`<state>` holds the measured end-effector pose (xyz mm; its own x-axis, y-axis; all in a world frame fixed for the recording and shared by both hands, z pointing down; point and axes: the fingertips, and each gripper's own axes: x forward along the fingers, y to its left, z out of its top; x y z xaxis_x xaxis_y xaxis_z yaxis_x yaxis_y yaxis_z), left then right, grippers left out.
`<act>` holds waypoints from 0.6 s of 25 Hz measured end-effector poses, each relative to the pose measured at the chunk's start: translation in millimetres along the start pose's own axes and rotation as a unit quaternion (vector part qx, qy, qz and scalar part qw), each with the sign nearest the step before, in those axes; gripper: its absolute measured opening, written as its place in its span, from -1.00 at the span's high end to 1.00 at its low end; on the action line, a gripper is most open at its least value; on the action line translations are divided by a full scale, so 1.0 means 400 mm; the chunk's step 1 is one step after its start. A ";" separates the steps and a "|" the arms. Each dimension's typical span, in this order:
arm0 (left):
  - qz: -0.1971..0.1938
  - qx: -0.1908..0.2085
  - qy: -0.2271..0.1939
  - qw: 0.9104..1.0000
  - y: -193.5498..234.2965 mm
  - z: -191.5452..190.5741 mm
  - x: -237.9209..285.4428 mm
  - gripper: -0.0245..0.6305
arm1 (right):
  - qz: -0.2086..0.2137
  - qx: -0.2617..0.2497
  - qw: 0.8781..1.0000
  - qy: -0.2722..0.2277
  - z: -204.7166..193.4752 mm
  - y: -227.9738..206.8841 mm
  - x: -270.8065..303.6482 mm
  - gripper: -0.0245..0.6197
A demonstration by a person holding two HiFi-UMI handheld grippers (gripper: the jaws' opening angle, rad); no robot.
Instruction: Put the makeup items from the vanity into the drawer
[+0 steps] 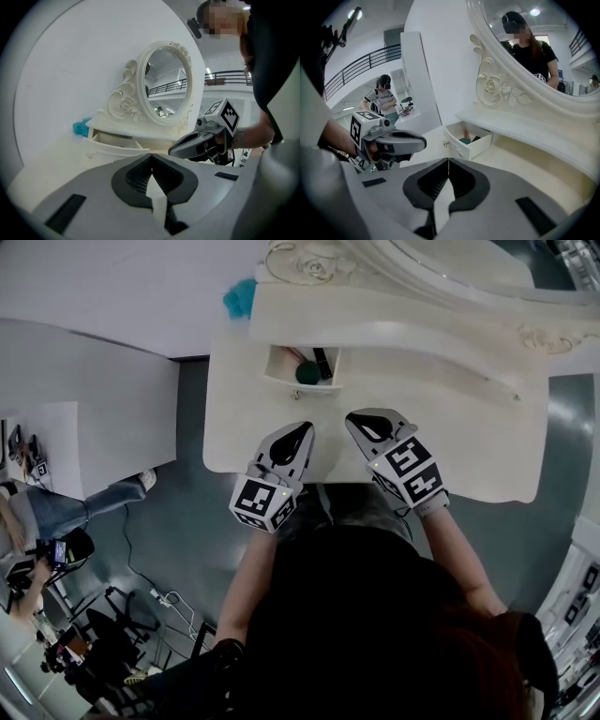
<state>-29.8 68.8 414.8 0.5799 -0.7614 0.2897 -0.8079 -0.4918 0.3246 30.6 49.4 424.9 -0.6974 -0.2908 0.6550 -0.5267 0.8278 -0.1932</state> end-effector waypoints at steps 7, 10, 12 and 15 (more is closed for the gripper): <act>0.002 0.008 -0.001 1.000 0.005 -0.012 -0.068 0.88 | -0.006 -0.008 1.000 -0.014 -0.003 0.060 -0.015 0.85; -0.013 0.018 -0.010 1.000 -0.012 0.003 -0.090 0.88 | -0.017 -0.009 1.000 -0.017 -0.004 0.091 -0.027 0.85; -0.023 0.028 -0.012 0.999 -0.026 0.007 -0.116 0.88 | -0.020 -0.006 1.000 -0.020 -0.006 0.127 -0.035 0.85; -0.041 0.044 -0.002 0.998 -0.054 -0.017 -0.170 0.88 | -0.024 -0.002 0.999 -0.024 -0.021 0.196 -0.045 0.85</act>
<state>-51.1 134.2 394.2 0.6438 -0.7191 0.2616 -0.7642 -0.5870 0.2673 5.8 123.4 404.2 -0.6934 -0.3528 0.6282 -0.5589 0.8137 -0.1599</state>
